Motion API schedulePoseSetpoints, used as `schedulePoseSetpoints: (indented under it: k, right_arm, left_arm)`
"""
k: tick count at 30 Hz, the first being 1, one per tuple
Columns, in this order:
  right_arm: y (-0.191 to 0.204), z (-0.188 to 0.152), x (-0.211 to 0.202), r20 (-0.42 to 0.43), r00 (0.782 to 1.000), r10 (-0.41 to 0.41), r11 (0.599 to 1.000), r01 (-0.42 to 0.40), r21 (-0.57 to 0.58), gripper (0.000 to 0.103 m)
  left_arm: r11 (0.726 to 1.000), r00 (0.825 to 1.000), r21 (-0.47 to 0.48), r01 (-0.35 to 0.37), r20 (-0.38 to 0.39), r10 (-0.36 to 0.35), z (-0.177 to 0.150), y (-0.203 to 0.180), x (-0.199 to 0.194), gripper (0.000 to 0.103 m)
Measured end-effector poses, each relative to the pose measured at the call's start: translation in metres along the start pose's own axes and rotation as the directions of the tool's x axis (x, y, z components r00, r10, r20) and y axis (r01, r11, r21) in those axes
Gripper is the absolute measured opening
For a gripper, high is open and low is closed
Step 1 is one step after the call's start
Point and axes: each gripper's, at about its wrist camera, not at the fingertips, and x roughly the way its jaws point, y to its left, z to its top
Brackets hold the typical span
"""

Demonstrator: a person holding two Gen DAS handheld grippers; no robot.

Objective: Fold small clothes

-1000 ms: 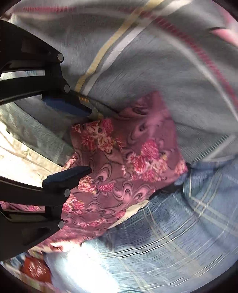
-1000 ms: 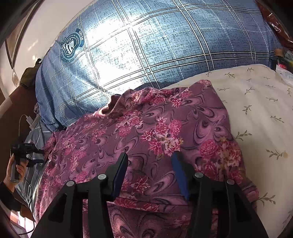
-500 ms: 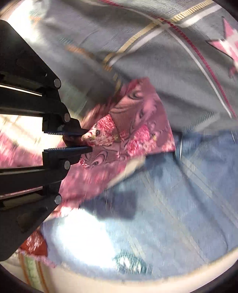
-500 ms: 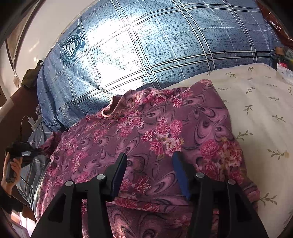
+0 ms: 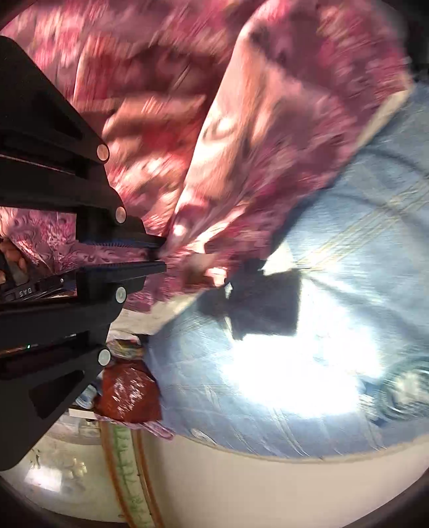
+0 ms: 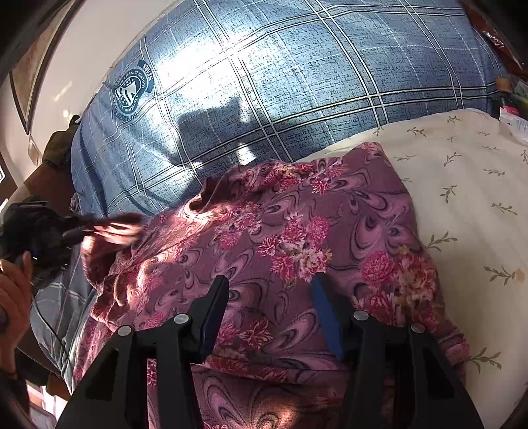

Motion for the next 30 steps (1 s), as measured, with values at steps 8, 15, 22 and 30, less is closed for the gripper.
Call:
schedulePoseSetpoints:
  k: [8,15,22,30]
  right_arm:
    - [-0.001,0.000,-0.001,-0.003,1.000,0.016,1.000,-0.016,0.017,0.055]
    - [0.056,0.028,0.022,-0.124,0.975,0.182,0.983,-0.182,0.009,0.069]
    - [0.116,0.019,0.117,-0.294,0.902,0.315,0.941,-0.257,0.220,0.077]
    - [0.135,0.029,0.103,-0.235,0.903,0.361,0.931,-0.331,0.155,0.009]
  left_arm:
    - [0.990,0.992,0.137,-0.036,-0.119,0.053,-0.045,-0.014,0.038,0.004]
    - [0.952,0.972,0.236,-0.197,0.172,0.159,-0.002,0.014,-0.083,0.055]
    - [0.981,0.961,0.047,-0.189,0.213,0.175,0.029,0.086,-0.135,0.055]
    - [0.990,0.972,-0.004,-0.140,0.190,0.138,0.034,0.103,-0.124,0.055]
